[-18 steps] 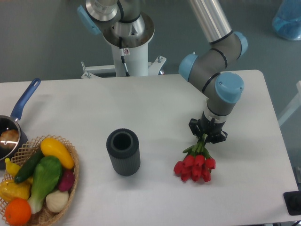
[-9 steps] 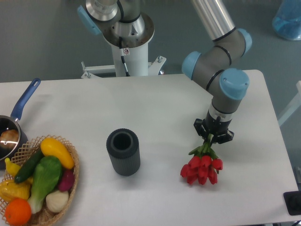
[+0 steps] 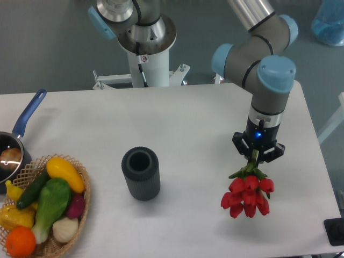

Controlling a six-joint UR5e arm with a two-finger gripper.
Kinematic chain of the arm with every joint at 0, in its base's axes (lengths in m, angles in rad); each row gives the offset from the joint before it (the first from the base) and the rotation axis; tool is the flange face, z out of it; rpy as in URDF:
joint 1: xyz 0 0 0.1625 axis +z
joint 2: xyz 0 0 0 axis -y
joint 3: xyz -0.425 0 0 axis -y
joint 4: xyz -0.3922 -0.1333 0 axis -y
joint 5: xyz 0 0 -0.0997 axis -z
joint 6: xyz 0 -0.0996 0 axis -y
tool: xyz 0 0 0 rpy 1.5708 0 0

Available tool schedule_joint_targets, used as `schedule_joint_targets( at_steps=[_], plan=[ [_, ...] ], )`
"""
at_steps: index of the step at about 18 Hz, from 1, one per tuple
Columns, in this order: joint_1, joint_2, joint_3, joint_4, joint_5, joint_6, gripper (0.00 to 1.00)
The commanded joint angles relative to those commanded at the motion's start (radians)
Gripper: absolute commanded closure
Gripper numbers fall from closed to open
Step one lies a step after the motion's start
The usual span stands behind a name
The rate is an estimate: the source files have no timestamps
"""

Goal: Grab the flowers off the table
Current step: 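Lift the gripped tulip bouquet up off the table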

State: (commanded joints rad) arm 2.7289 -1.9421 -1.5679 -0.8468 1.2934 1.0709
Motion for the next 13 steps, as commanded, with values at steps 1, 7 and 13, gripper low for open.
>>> schedule_joint_targets(
  at_steps=[1, 7, 13],
  plan=[
    [0.000, 0.000, 0.011, 0.000, -0.015, -0.023, 0.96],
    [0.012, 0.032, 0.043, 0.002, -0.086, -0.078, 0.96],
    [0.052, 0.086, 0.054, 0.003, -0.229, -0.129, 0.96]
  ],
)
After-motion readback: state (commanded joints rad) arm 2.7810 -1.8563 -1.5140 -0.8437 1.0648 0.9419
